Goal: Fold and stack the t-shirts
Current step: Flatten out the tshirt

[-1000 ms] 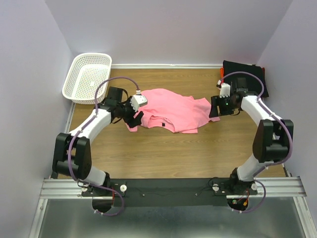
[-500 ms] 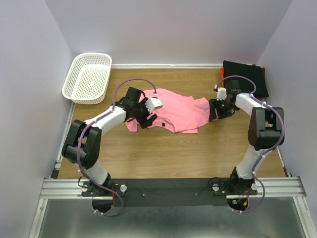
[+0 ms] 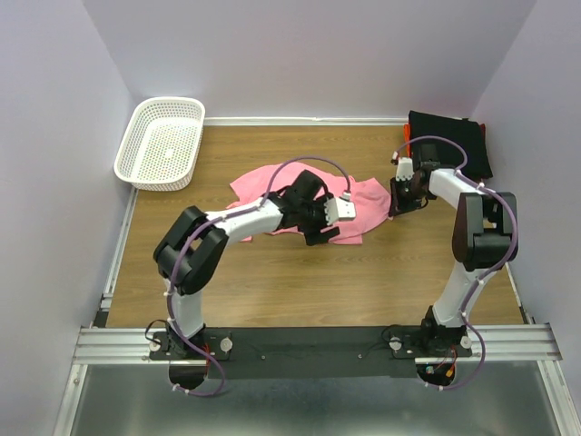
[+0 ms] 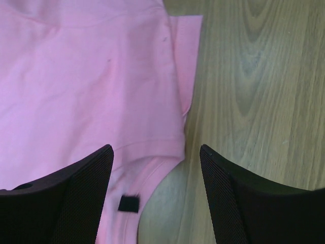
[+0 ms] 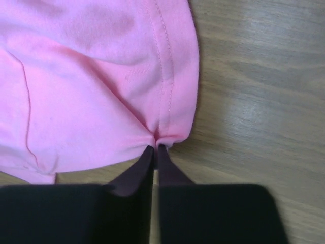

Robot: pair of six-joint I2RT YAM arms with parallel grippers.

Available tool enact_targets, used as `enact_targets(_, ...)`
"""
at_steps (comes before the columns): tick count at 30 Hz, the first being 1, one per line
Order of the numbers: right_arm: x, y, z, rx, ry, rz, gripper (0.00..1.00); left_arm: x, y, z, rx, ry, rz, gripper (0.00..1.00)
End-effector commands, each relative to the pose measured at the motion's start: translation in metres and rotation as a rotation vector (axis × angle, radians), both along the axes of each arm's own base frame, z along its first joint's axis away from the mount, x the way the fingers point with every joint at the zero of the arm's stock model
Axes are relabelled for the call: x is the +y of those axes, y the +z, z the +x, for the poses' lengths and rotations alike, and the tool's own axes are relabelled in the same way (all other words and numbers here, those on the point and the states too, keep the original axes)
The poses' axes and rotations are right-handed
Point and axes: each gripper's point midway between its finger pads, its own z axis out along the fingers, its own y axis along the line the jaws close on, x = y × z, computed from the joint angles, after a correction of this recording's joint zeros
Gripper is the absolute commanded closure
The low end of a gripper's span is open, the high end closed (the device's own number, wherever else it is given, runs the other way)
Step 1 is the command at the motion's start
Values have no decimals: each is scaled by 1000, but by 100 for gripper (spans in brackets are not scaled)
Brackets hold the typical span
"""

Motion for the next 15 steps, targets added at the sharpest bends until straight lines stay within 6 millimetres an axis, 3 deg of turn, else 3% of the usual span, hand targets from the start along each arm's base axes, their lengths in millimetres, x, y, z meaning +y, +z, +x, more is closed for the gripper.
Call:
enact_targets(1, 8, 5, 0, -8, -3, 28, 99, -14, -14, 4, -10, 4, 27, 26)
enact_targets(4, 9, 18, 3, -41, -9, 38, 99, -12, -28, 5, -5, 12, 58, 37)
enact_targets(5, 10, 22, 2, -47, -9, 45, 100, -8, -31, 6, -11, 16, 75, 50)
enact_targets(7, 12, 39, 4, -91, -5, 55, 100, -4, -33, 2, -4, 7, 87, 64)
enact_targets(8, 16, 45, 4, -104, 5, 74, 99, -5, -24, 0, -12, -2, 72, 76)
enact_targets(12, 32, 91, 5, -214, 54, 161, 100, -2, 10, -15, -21, -32, 7, 100)
enact_targets(15, 50, 124, 1, -271, 111, 269, 100, 12, 31, -21, -26, -18, -31, 100)
